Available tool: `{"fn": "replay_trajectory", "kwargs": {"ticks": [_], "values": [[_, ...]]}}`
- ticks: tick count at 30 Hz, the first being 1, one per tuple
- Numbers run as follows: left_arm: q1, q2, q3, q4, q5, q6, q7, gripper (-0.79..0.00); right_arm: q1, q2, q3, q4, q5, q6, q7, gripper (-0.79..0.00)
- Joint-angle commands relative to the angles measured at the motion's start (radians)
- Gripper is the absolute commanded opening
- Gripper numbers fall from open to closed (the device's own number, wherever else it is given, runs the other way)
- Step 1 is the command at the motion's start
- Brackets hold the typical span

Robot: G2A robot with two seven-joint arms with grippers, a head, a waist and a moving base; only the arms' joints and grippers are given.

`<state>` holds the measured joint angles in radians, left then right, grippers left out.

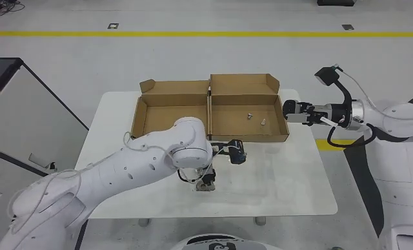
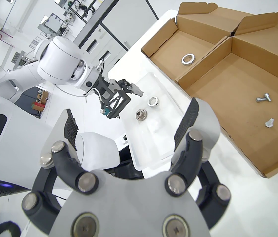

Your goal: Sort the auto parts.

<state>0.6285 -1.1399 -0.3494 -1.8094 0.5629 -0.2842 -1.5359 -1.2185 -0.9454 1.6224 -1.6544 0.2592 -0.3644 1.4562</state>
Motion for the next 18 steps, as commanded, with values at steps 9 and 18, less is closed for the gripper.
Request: {"fn": "replay_trajectory", "kwargs": {"ticks": [9, 18], "values": [[-0.082, -0.019, 0.132, 0.079, -0.023, -0.014, 0.014, -0.212, 0.0, 0.0, 0.0, 0.0, 0.0, 0.0, 0.0, 0.0], [-0.109, -0.054, 0.179, 0.181, 0.018, 0.0, 0.0, -0.28, 0.0, 0.0, 0.0, 0.0, 0.0, 0.0, 0.0, 0.0]]}}
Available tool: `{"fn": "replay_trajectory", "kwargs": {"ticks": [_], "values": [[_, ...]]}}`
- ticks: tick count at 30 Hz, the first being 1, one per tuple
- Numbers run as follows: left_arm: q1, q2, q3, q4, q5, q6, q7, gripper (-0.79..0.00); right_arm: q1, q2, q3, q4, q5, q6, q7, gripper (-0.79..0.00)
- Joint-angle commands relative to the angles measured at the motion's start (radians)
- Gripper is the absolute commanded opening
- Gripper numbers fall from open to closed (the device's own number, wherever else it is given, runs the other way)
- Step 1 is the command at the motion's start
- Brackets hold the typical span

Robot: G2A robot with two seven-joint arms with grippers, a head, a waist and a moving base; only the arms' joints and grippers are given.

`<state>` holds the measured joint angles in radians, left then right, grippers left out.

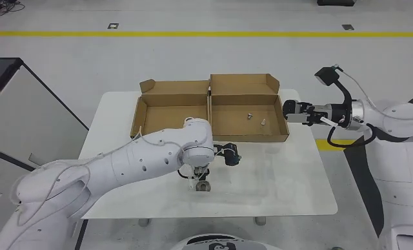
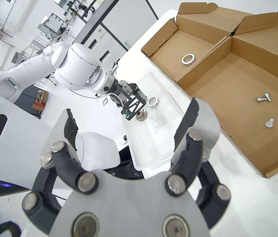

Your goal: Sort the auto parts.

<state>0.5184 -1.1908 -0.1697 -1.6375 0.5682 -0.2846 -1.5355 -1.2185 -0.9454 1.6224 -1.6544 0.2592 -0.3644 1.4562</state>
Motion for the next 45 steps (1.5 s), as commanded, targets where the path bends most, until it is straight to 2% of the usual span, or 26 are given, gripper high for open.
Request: {"fn": "replay_trajectory", "kwargs": {"ticks": [1, 6, 12, 17, 31, 45], "values": [[0.006, -0.007, 0.0, 0.022, 0.027, 0.001, 0.0, -0.271, 0.0, 0.0, 0.0, 0.0, 0.0, 0.0, 0.0, 0.0], [0.022, -0.027, 0.0, 0.051, 0.065, 0.0, 0.0, -0.268, 0.0, 0.0, 0.0, 0.0, 0.0, 0.0, 0.0, 0.0], [0.039, -0.052, 0.0, 0.1, 0.115, 0.0, 0.0, -0.351, 0.0, 0.0, 0.0, 0.0, 0.0, 0.0, 0.0, 0.0], [0.051, -0.074, 0.0, 0.125, 0.147, 0.0, 0.0, -0.391, 0.0, 0.0, 0.0, 0.0, 0.0, 0.0, 0.0, 0.0], [0.07, -0.123, 0.0, 0.209, 0.201, 0.0, 0.0, -0.419, 0.0, 0.0, 0.0, 0.0, 0.0, 0.0, 0.0, 0.0], [0.072, -0.15, 0.0, 0.245, 0.198, 0.0, 0.0, -0.437, 0.0, 0.0, 0.0, 0.0, 0.0, 0.0, 0.0, 0.0]]}}
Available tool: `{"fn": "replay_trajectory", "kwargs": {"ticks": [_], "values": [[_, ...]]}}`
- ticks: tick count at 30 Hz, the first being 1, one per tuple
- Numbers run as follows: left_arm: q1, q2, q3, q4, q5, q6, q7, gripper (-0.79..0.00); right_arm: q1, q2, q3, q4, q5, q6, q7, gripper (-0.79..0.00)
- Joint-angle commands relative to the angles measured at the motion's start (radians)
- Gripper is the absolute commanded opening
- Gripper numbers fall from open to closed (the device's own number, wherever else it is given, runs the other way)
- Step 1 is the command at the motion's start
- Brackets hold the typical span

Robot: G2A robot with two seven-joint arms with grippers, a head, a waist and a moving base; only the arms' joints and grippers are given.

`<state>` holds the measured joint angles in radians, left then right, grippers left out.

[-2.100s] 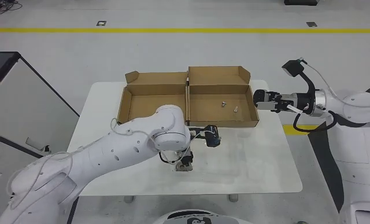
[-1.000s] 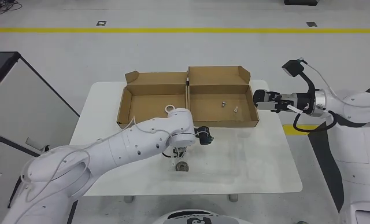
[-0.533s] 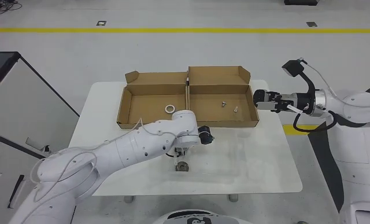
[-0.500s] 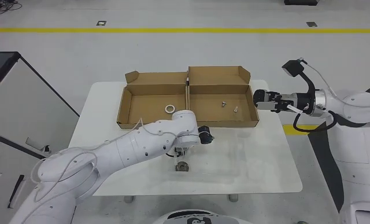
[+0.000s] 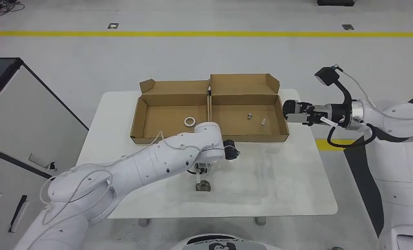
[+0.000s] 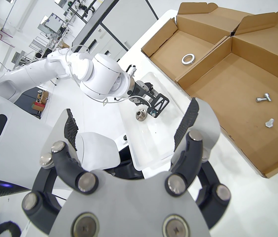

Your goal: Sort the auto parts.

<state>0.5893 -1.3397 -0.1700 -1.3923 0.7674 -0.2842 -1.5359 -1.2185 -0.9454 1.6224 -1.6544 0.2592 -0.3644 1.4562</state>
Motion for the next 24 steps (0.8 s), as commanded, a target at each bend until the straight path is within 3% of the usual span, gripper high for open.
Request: {"fn": "replay_trajectory", "kwargs": {"ticks": [1, 13, 24], "values": [[0.003, -0.003, 0.0, -0.002, -0.007, 0.0, 0.0, -0.434, 0.0, 0.0, 0.0, 0.0, 0.0, 0.0, 0.0, 0.0], [0.003, -0.008, 0.0, -0.02, -0.059, -0.033, 0.033, -0.422, 0.0, 0.0, 0.0, 0.0, 0.0, 0.0, 0.0, 0.0], [-0.017, 0.009, 0.0, -0.016, -0.078, -0.028, 0.028, -0.431, 0.0, 0.0, 0.0, 0.0, 0.0, 0.0, 0.0, 0.0]]}}
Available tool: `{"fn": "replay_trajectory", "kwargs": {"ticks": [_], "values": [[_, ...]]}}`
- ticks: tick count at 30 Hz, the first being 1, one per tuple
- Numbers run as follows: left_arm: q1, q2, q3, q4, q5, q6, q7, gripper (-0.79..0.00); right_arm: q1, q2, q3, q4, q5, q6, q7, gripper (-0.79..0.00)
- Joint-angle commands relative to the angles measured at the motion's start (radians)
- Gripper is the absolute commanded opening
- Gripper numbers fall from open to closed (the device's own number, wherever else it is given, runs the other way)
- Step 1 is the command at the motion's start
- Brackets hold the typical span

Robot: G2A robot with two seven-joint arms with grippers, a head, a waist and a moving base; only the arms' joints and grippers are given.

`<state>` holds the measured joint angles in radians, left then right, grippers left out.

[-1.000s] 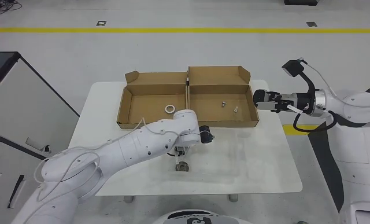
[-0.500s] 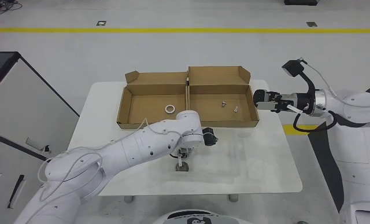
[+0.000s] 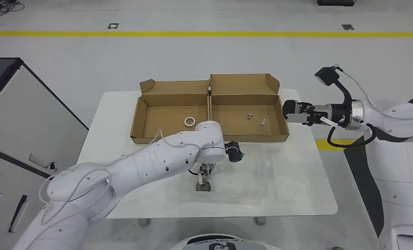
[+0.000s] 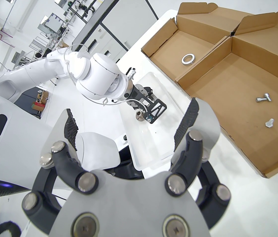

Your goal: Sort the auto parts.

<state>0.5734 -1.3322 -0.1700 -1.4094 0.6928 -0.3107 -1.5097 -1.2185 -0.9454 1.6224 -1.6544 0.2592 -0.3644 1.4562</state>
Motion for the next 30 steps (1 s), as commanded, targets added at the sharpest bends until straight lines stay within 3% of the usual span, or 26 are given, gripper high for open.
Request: {"fn": "replay_trajectory", "kwargs": {"ticks": [1, 20, 30], "values": [[-0.001, 0.003, 0.0, 0.001, -0.005, -0.003, 0.003, -0.431, 0.0, 0.0, 0.0, 0.0, 0.0, 0.0, 0.0, 0.0], [0.026, -0.025, 0.0, 0.018, -0.011, -0.077, 0.077, -0.428, 0.0, 0.0, 0.0, 0.0, 0.0, 0.0, 0.0, 0.0], [0.018, -0.025, 0.0, 0.043, -0.029, -0.095, 0.095, -0.437, 0.0, 0.0, 0.0, 0.0, 0.0, 0.0, 0.0, 0.0]]}}
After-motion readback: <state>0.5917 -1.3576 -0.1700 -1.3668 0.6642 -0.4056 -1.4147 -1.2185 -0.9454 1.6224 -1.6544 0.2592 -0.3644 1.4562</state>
